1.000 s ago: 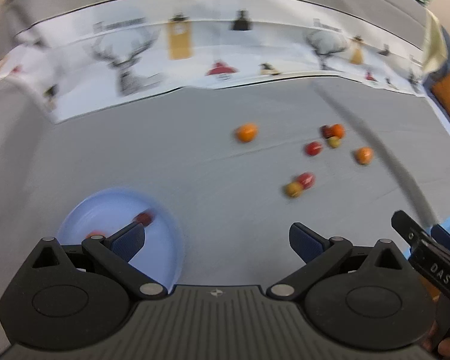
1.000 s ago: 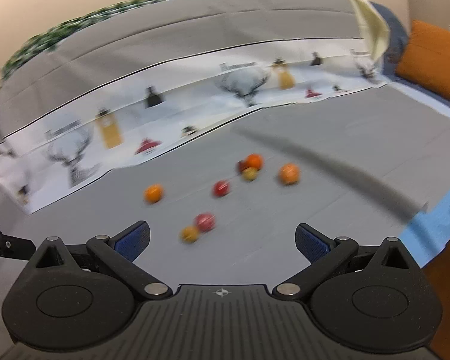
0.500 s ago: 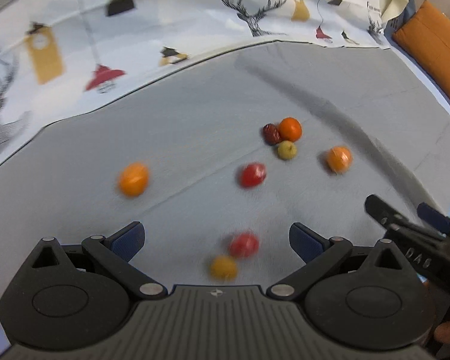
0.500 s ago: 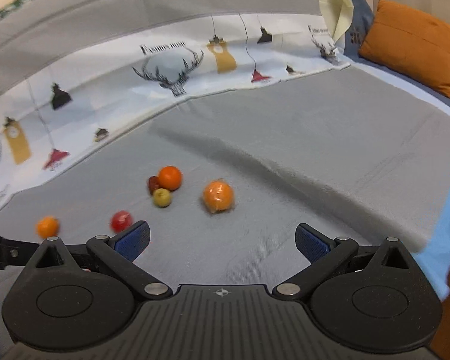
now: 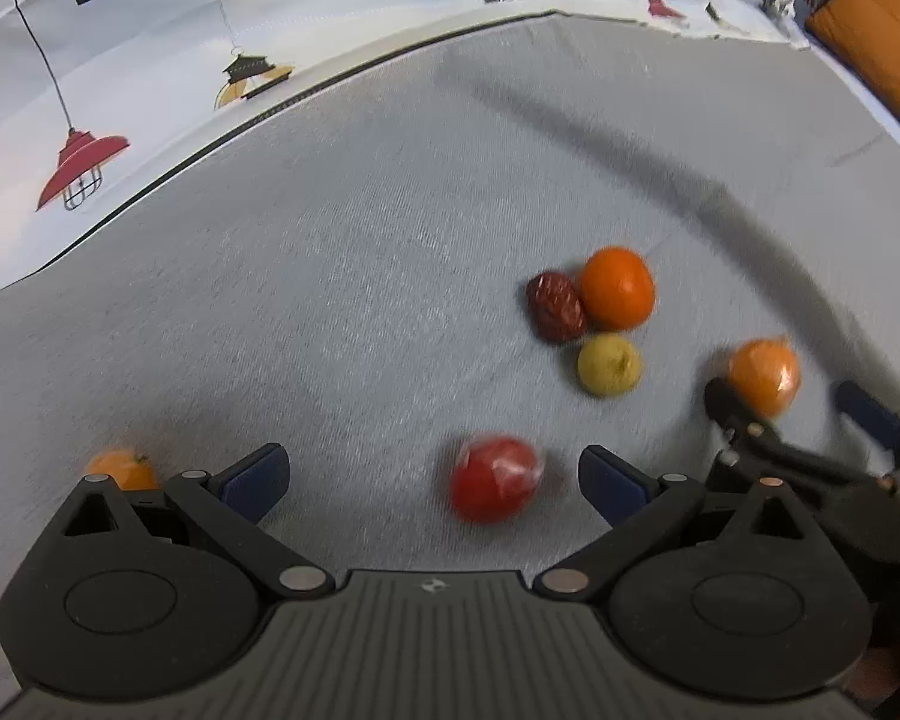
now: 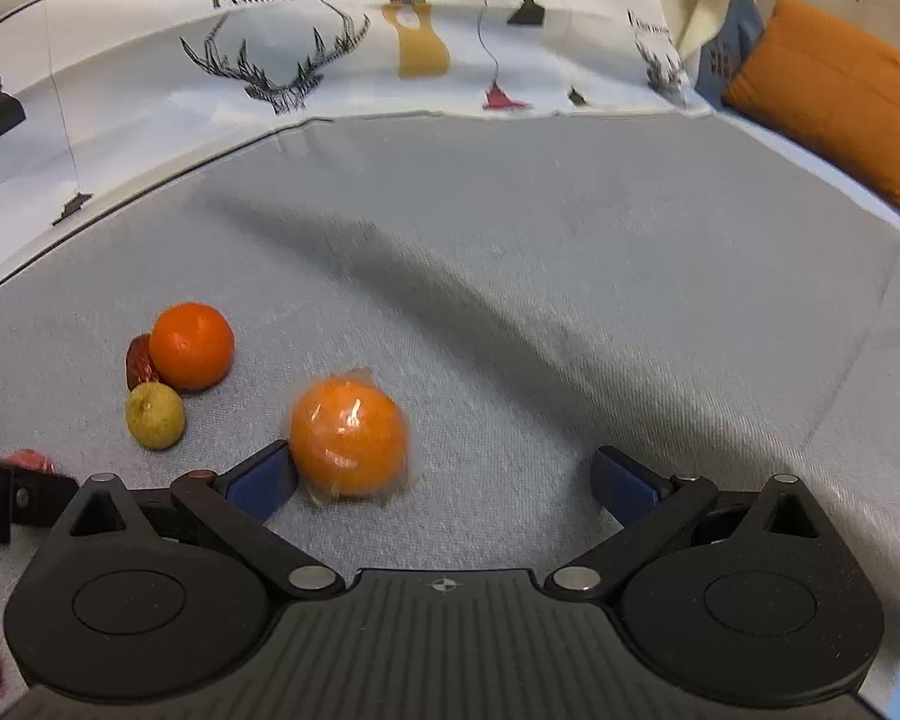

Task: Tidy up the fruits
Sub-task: 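Grasp a red tomato with the left tool while the right tool grasps a wrapped mandarin, then carry the tomato with the left tool while the right tool carries the mandarin over the plate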

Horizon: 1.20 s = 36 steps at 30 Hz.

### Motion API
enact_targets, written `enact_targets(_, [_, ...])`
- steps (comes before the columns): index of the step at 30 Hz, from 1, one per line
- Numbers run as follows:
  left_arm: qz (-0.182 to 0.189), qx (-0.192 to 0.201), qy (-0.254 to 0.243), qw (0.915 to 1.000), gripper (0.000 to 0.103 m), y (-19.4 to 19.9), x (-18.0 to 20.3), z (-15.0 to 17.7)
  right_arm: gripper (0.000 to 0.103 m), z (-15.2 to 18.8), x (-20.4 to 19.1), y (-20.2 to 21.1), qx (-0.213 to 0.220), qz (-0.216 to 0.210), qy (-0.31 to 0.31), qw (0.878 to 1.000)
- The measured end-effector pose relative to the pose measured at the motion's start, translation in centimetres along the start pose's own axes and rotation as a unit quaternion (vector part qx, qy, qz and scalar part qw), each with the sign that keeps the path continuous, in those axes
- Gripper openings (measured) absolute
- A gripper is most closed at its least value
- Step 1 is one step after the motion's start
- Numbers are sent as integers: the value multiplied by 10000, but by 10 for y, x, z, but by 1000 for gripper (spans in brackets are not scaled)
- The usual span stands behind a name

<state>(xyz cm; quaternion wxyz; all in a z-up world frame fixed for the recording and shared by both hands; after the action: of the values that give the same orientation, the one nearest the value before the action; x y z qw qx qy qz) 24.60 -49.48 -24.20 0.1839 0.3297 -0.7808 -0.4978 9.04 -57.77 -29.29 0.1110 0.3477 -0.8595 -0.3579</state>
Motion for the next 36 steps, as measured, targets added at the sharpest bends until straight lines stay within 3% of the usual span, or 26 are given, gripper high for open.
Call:
enact_targets(1, [29, 118, 12, 9999, 77, 2, -1, -1, 102, 0, -1, 1, 32, 21, 40, 10000])
enact_targets(2, [74, 139, -26, 9999, 41, 4, 0, -3, 97, 0, -4, 3, 69, -82, 128, 9999])
enact_targets(3, [258, 6, -41, 9997, 29, 4, 0, -4, 70, -1, -8, 7, 143, -300, 222, 9992])
enact_targets(4, [299, -81, 45, 9995, 30, 5, -2, -4, 40, -2, -14, 12, 163, -475, 386, 9980])
enact_targets(6, [281, -12, 87, 9996, 30, 12, -7, -3, 39, -4, -19, 15, -15, -456, 481, 9978])
enact_targets(10, [105, 100, 70, 9999, 30, 40, -17, 3, 39, -13, -10, 34, -240, -535, 32, 9983])
enact_targets(14, [88, 272, 266, 9992, 30, 97, -35, 25, 39, -24, -8, 97, 91, -958, -289, 9949])
enact_targets(19, [-165, 188, 703, 9972, 30, 169, -73, 69, 39, -15, -26, 194, 492, -1648, -95, 9851])
enact_targets(26, [-352, 151, 1245, 9915, 30, 273, -123, 171, 39, 38, -68, 315, 338, -2558, 491, 9649])
enact_targets(31, [-343, -171, 1500, 9879, 30, 319, -144, 243, 39, 78, -102, 378, 50, -3049, 931, 9478])
enact_targets(36, [-375, -250, 1710, 9842, 30, 356, -159, 305, 39, 106, -128, 429, 105, -3375, 1415, 9306])
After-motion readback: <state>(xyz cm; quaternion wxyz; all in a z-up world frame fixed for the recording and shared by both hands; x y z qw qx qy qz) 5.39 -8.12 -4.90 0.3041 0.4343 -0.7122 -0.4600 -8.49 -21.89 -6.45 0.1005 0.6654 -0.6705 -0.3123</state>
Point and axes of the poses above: each gripper's, at about its wrist camera, not at the fingertips, and y roughly against the way its jaws point, x to its right, z to its underside, the point moved 3 cm from there along -y, roughly the way its jaws point, and after that the axes turned 4 degrees about -z, right-handed, at the moved point
